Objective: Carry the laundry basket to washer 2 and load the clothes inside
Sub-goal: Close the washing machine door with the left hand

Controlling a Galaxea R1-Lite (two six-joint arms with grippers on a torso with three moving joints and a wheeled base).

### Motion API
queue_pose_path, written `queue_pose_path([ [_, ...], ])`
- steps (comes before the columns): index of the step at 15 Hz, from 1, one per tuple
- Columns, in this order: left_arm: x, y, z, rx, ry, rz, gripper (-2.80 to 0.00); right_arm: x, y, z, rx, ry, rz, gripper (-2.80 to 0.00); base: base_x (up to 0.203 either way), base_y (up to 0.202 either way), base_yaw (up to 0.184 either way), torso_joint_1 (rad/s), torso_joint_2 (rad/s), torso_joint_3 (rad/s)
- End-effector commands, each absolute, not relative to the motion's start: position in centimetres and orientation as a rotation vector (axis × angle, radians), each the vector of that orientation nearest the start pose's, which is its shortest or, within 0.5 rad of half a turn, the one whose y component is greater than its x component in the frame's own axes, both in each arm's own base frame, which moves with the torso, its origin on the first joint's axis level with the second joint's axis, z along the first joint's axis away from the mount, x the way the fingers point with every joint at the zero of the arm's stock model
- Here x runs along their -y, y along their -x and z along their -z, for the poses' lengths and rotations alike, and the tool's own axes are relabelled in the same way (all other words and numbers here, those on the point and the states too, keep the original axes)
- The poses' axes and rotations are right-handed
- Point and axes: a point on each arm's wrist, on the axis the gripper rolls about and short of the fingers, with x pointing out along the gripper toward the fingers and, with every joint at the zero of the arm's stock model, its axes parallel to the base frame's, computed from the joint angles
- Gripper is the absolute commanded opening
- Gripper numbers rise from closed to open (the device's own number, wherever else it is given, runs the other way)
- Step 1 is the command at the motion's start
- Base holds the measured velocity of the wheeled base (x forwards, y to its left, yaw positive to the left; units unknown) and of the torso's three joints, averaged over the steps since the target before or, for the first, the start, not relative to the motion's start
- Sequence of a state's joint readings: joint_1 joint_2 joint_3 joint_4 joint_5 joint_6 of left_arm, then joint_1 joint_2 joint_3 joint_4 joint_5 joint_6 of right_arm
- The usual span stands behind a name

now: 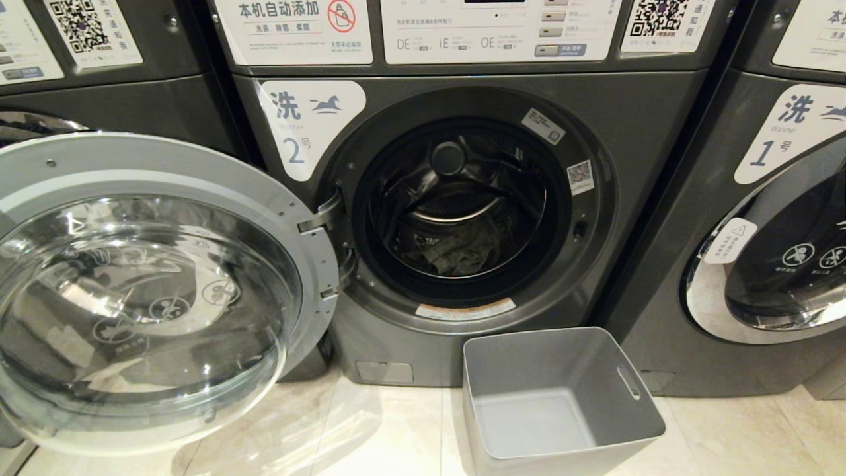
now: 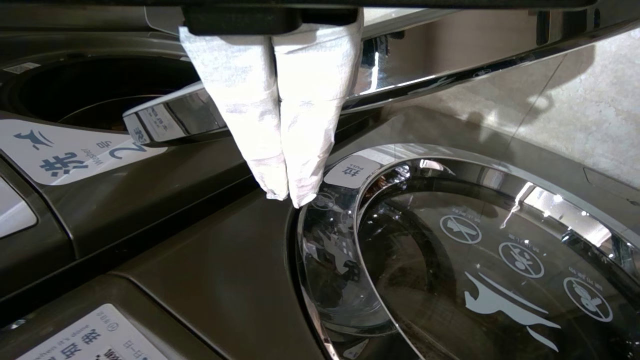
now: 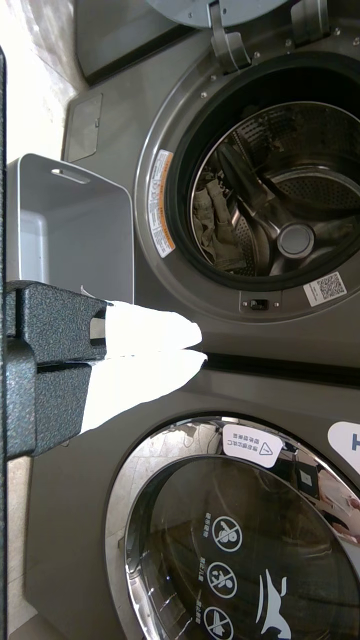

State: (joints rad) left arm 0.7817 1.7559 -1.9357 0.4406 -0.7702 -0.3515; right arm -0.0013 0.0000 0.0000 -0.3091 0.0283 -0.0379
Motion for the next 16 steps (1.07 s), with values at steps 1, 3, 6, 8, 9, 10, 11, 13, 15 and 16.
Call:
queue_pose_path([
  [1, -21.1, -23.4, -36.9, -0.199, 0.552, -0.043, -2.8, -0.1, 2.4, -9.6, 0.27, 0.042, -0.022, -2.8, 0.0, 0.0, 0.0, 0.0, 0.0, 0.0],
  [3, -21.4, -23.8, -36.4, -0.209, 0.559, -0.043, -2.8, -0.1, 2.4, -9.6, 0.27, 0.042, -0.022, -2.8, 0.0, 0.0, 0.0, 0.0, 0.0, 0.0],
  [6, -21.7, -24.5, -35.6, -0.228, 0.57, -0.041, -2.8, -0.1, 2.4, -9.6, 0.27, 0.042, -0.022, -2.8, 0.0, 0.0, 0.0, 0.0, 0.0, 0.0],
  [8, -22.0, -24.8, -34.8, -0.246, 0.559, -0.04, -2.8, -0.1, 2.4, -9.6, 0.27, 0.042, -0.022, -2.8, 0.0, 0.0, 0.0, 0.0, 0.0, 0.0],
  [9, -22.1, -25.0, -34.5, -0.254, 0.548, -0.04, -2.8, -0.1, 2.4, -9.6, 0.27, 0.042, -0.022, -2.8, 0.0, 0.0, 0.0, 0.0, 0.0, 0.0],
  [10, -22.1, -25.1, -34.3, -0.259, 0.53, -0.037, -2.8, -0.1, 2.4, -9.6, 0.27, 0.042, -0.022, -2.8, 0.0, 0.0, 0.0, 0.0, 0.0, 0.0],
  [11, -22.1, -25.2, -34.1, -0.264, 0.513, -0.034, -2.8, -0.1, 2.4, -9.6, 0.27, 0.042, -0.023, -2.8, 0.0, 0.0, 0.0, 0.0, 0.0, 0.0],
  [13, -22.1, -25.3, -34.1, -0.264, 0.486, -0.037, -2.8, -0.1, 2.4, -9.6, 0.27, 0.042, -0.022, -2.8, 0.0, 0.0, 0.0, 0.0, 0.0, 0.0],
  [15, -22.3, -25.4, -33.5, -0.283, 0.461, -0.07, -2.8, -0.1, 2.4, -9.6, 0.27, 0.042, -0.022, -2.8, 0.0, 0.0, 0.0, 0.0, 0.0, 0.0],
  [16, -22.3, -25.4, -33.1, -0.296, 0.446, -0.073, -2.8, -0.1, 2.4, -9.6, 0.27, 0.042, -0.024, -2.8, 0.0, 0.0, 0.0, 0.0, 0.0, 0.0],
])
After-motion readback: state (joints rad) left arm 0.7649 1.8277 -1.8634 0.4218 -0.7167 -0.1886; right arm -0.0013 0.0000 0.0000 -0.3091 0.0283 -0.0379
